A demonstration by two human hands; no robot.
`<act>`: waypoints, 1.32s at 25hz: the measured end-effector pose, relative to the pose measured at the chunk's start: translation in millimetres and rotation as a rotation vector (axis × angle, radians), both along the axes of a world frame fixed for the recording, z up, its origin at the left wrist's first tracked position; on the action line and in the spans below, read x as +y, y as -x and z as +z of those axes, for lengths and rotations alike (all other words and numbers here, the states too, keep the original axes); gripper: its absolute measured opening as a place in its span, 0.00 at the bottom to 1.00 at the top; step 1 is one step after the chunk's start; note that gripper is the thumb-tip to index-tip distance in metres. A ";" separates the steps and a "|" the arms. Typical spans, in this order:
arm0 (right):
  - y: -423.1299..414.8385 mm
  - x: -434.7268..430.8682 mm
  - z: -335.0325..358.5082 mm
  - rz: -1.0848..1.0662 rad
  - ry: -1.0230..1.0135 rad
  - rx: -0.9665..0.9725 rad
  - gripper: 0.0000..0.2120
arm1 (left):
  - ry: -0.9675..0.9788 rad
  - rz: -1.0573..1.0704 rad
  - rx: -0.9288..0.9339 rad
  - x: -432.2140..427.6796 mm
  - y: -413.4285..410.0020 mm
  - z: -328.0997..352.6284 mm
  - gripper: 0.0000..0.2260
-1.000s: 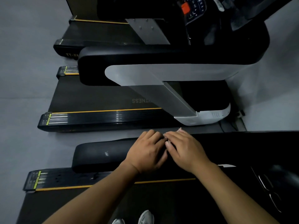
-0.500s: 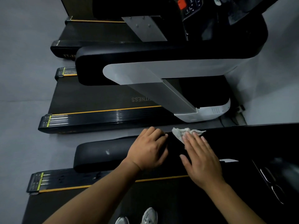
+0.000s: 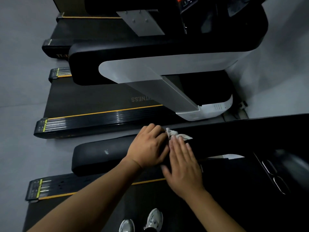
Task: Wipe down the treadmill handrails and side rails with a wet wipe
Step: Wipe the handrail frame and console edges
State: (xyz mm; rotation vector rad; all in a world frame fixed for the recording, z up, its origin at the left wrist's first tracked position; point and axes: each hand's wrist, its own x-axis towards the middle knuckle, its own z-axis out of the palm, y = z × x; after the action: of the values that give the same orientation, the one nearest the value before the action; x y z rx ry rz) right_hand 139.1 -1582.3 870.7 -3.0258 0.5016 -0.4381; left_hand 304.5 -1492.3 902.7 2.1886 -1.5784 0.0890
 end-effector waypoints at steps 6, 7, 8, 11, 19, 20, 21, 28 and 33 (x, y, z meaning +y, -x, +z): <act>25.8 -4.2 -9.4 -0.301 0.072 0.014 0.39 | -0.031 -0.006 -0.018 1.5 0.6 -1.6 0.19; 22.9 9.5 -14.4 -0.311 0.044 0.018 0.42 | -0.034 -0.008 -0.020 0.8 0.5 -1.4 0.20; 18.1 27.1 -21.0 -0.273 0.029 0.026 0.44 | -0.029 -0.007 -0.020 0.4 0.0 -1.5 0.19; 17.5 52.4 -36.3 -0.214 0.014 0.044 0.43 | -0.010 -0.002 -0.013 1.4 1.0 -2.5 0.19; -7.2 95.9 -40.7 -0.427 -0.254 0.066 0.45 | -0.025 0.007 -0.018 1.0 1.5 -4.2 0.18; -4.3 89.0 -41.7 -0.445 -0.261 0.060 0.44 | -0.026 0.002 -0.016 1.2 1.4 -4.3 0.19; -0.4 77.2 -42.9 -0.490 -0.277 0.055 0.45 | -0.028 -0.003 -0.016 1.2 1.2 -4.0 0.19; -1.2 74.5 -33.8 -0.275 -0.178 -0.013 0.37 | 0.009 0.006 0.038 1.0 -2.8 -2.0 0.18; 9.8 23.9 3.0 -0.285 -0.054 0.058 0.35 | 0.001 -0.090 0.064 14.3 -19.3 3.1 0.16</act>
State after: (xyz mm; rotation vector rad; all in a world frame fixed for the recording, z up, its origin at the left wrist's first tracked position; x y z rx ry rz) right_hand 129.4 -1558.4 873.7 -2.9305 0.9389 -0.3418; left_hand 323.9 -1478.0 905.8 2.0950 -1.6382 -0.0069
